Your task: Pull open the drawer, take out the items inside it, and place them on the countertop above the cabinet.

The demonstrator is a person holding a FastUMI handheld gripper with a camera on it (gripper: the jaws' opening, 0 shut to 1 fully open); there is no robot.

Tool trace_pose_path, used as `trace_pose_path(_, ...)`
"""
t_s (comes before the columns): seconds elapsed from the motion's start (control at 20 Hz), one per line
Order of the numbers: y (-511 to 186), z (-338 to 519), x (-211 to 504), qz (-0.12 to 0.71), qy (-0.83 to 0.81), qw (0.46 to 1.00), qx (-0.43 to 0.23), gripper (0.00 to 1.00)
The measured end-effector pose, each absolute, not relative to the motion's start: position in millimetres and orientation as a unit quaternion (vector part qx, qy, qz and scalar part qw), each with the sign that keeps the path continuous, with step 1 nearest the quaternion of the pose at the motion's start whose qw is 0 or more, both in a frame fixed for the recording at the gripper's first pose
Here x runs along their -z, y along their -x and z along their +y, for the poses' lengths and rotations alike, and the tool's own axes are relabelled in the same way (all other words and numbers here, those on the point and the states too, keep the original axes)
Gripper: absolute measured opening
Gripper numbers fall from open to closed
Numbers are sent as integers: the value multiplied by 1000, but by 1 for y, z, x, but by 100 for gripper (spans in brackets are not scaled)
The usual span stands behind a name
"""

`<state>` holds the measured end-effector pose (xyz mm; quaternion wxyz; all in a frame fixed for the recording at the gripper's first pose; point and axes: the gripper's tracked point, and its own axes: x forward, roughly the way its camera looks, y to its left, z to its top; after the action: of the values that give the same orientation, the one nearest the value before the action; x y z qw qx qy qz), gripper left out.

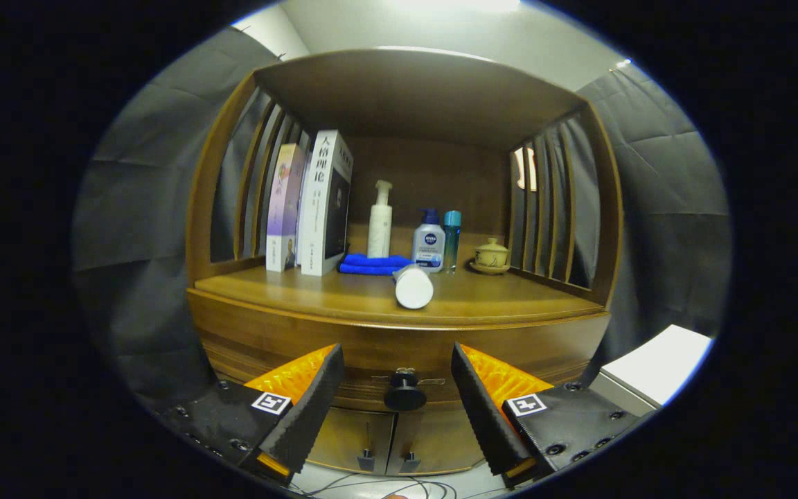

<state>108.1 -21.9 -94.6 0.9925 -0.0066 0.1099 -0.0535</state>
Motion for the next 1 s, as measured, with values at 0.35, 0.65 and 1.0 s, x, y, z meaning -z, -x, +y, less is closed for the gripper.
trace_pose_path(0.35,-40,-18,38,76,16,995,62,97)
trace_pose_path(0.65,-1,-6,21,63,4,997,50,97)
trace_pose_path(1.0,23,9,14,54,-3,998,33,97)
